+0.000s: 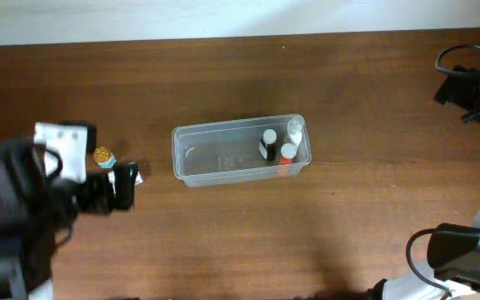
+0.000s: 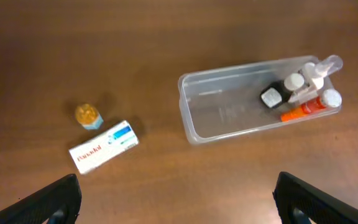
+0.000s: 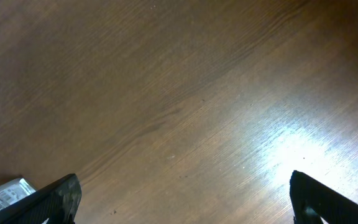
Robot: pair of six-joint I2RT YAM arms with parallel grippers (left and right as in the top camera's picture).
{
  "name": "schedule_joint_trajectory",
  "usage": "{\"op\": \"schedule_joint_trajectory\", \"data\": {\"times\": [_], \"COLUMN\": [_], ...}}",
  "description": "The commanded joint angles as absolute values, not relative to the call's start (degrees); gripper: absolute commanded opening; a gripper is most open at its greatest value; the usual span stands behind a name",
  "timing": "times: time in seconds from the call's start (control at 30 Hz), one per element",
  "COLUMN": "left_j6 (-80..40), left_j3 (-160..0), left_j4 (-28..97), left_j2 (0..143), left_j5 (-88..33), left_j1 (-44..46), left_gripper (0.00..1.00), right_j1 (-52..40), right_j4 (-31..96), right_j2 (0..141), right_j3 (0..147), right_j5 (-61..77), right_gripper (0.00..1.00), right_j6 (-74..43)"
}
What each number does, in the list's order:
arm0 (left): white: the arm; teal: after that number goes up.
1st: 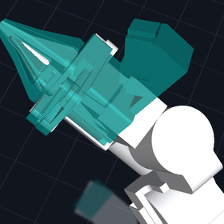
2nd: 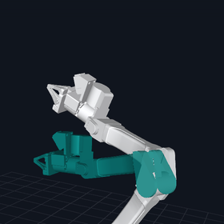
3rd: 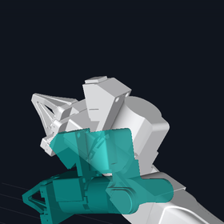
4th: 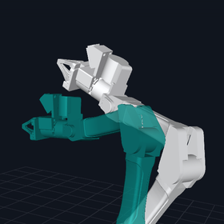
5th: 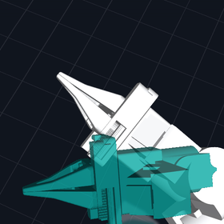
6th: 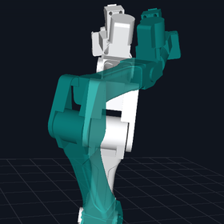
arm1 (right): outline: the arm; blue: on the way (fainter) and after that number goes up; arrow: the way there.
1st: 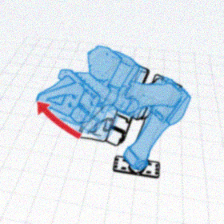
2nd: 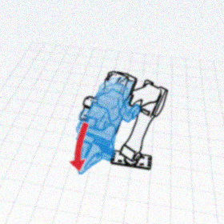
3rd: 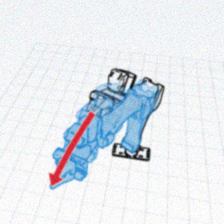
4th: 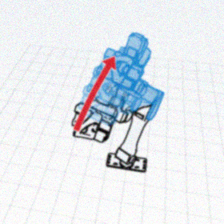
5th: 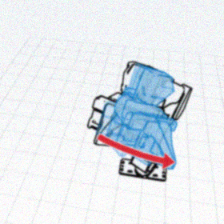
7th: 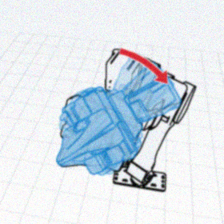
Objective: Pack container
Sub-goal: 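Retract the right arm and move the left gripper toward the medicine box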
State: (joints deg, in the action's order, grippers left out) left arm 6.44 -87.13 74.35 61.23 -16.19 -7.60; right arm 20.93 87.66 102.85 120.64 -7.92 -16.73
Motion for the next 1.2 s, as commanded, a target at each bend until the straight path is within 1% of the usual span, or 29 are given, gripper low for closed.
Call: {"op": "schedule_joint_trajectory", "data": {"times": [0.0, 0.13, 0.17, 0.23, 0.3, 0.43, 0.6, 0.77, 0.83, 1.17], "left_j6": [6.7, 6.1, 0.7, -3.7, -5.9, -6.0, -0.7, 0.3, 4.8, 23.2], "left_j3": [-89.1, -89.1, -89.1, -89.1, -89.0, -88.3, -87.0, -87.0, -87.0, -87.0], "left_j4": [75.2, 75.8, 76.9, 78.8, 79.7, 79.1, 76.3, 75.7, 75.4, 74.2], "left_j2": [68.1, 75.2, 78.3, 81.7, 84.7, 88.9, 91.7, 93.3, 93.5, 96.5], "left_j5": [-18.7, -18.2, -14.7, -9.6, -5.7, -3.6, -3.4, 3.5, 5.7, 5.4], "left_j1": [-7.9, -7.9, -8.0, -8.1, -8.1, -8.1, -8.1, -8.1, -8.1, -8.1], "left_gripper": [0.99, 0.99, 0.99, 0.99, 0.99, 0.99, 0.99, 0.99, 0.99, 0.99], "right_j1": [21.1, 21.1, 21.1, 21.1, 21.1, 21.1, 21.1, 21.1, 21.1, 21.1], "right_j4": [87.6, 87.6, 87.6, 87.6, 87.6, 87.6, 87.6, 87.6, 87.6, 87.6], "right_j2": [102.5, 102.5, 102.5, 102.5, 102.5, 102.5, 102.5, 102.5, 102.5, 102.5], "right_j3": [120.9, 120.9, 120.9, 120.9, 120.9, 120.9, 120.9, 120.9, 120.9, 120.9], "right_j5": [-8.6, -8.6, -8.6, -8.6, -8.6, -8.6, -8.6, -8.6, -8.6, -8.6], "right_gripper": [0.98, 0.98, 0.98, 0.98, 0.98, 0.98, 0.98, 0.98, 0.98, 0.98], "right_j6": [-17.5, -17.5, -17.5, -17.5, -17.5, -17.5, -17.5, -17.5, -17.5, -17.5]}}
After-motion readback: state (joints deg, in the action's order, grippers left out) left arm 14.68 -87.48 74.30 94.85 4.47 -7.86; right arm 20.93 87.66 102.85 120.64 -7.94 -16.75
